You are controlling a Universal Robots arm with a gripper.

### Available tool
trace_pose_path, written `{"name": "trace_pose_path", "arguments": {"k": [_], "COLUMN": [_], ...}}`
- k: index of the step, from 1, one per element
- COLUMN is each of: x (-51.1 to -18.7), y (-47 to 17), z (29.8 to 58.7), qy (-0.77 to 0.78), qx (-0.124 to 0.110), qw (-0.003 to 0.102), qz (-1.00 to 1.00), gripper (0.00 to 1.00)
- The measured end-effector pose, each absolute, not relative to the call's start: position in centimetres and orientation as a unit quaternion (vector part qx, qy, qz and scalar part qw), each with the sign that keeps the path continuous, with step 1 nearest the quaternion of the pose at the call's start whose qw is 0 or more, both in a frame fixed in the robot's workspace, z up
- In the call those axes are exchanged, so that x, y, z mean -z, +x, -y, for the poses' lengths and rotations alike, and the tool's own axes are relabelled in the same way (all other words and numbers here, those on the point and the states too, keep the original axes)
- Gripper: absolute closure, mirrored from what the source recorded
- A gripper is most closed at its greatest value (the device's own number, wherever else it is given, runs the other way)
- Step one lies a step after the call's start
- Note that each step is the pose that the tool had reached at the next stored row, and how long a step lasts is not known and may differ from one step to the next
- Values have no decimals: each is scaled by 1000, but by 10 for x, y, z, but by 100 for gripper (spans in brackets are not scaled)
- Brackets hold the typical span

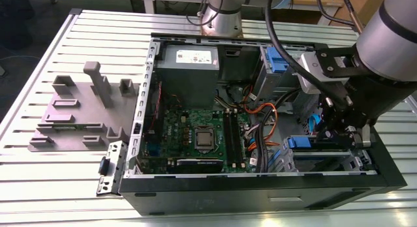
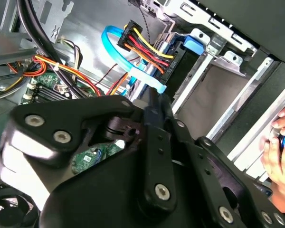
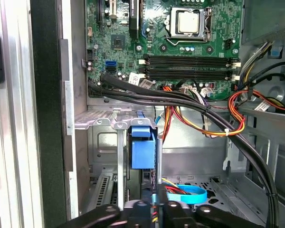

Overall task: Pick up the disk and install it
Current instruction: 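Insert the second disk wire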

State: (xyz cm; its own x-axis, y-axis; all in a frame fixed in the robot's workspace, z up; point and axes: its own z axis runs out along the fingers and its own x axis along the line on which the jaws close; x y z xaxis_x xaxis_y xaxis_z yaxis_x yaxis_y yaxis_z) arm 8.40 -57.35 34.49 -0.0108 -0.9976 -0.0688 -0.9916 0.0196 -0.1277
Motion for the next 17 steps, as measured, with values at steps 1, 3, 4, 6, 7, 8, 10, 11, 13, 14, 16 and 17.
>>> {"name": "trace_pose_path", "arguments": {"k": [1, 3, 4, 6, 7, 8, 10, 11, 13, 14, 16, 17], "x": [-345, -345, -345, -345, -345, -345, -345, -345, -345, -345, -345, -345], "y": [84, 84, 84, 84, 84, 84, 84, 84, 84, 84, 84, 84], "z": [573, 573, 573, 573, 573, 573, 573, 573, 573, 573, 573, 573], "qy": [-700, -700, -700, -700, -700, -700, -700, -700, -700, -700, -700, -700], "qx": [21, 21, 21, 21, 21, 21, 21, 21, 21, 21, 21, 21], "qw": [69, 69, 69, 69, 69, 69, 69, 69, 69, 69, 69, 69], "qz": [-711, -711, -711, -711, -711, -711, -711, -711, -711, -711, -711, -711], "gripper": [84, 89, 89, 89, 89, 89, 89, 89, 89, 89, 89, 89]}}
